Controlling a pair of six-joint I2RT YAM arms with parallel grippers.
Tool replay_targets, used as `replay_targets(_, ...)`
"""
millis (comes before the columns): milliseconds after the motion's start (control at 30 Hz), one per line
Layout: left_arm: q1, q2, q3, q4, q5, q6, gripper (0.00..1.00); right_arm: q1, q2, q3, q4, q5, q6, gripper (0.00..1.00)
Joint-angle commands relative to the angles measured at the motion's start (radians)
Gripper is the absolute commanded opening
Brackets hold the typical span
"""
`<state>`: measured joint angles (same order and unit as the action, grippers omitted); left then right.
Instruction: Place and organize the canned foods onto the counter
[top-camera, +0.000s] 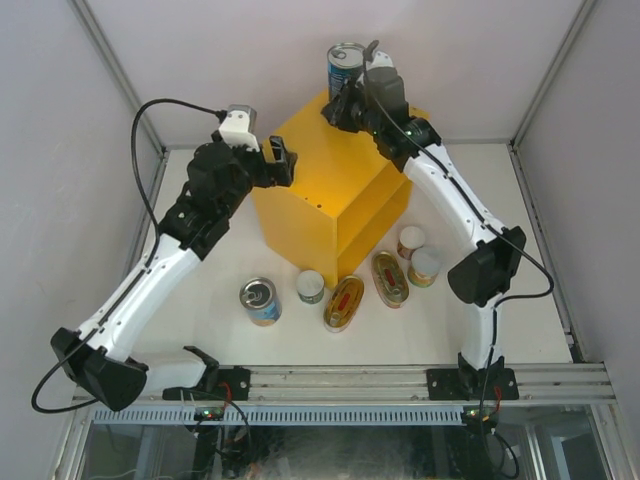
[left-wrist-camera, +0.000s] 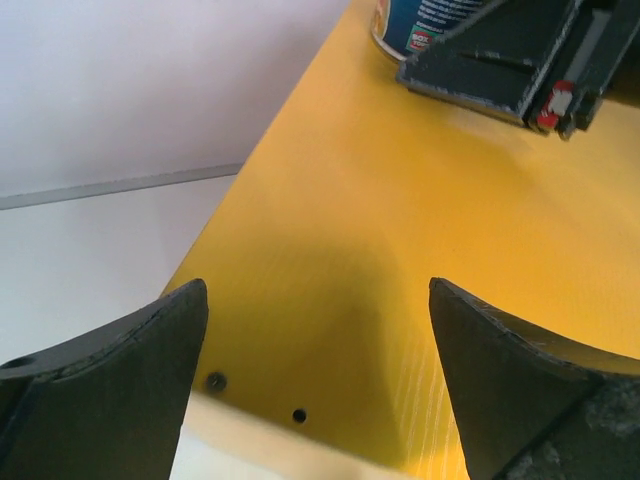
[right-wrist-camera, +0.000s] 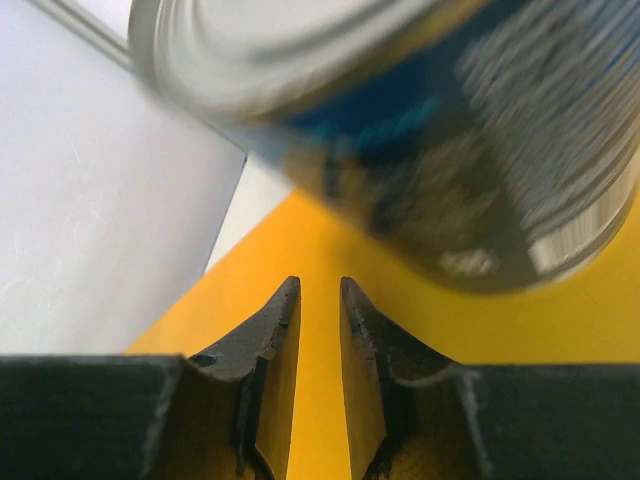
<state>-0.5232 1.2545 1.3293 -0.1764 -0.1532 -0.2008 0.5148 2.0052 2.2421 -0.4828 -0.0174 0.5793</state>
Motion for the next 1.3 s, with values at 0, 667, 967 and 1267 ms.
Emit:
replay_targets(0,0.006,-0.106,0.097,-0.093,-0.064,-0.02,0.97,0.066,-0.165,-0.089,0.015,0.028,-0.039,0.26)
replay_targets(667,0.003,-0.565,-0.186,-0.568,-0.142,-0.148,1.0,0.385,-0.738,-0.617,-0.057,0.335,-0.009,0.45)
replay_targets(967,0.002,-0.548,-0.31,-0.727,-0.093,-0.209,1.0,0.554,-0.967,-0.843,-0.148,0.556,0.075,0.47)
replay_targets(1267,-0.026,-0.52,-0.392,-0.761,-0.071,-0.268,1.0,0.674,-1.057,-0.968,-0.268,0.693,0.172,0.48)
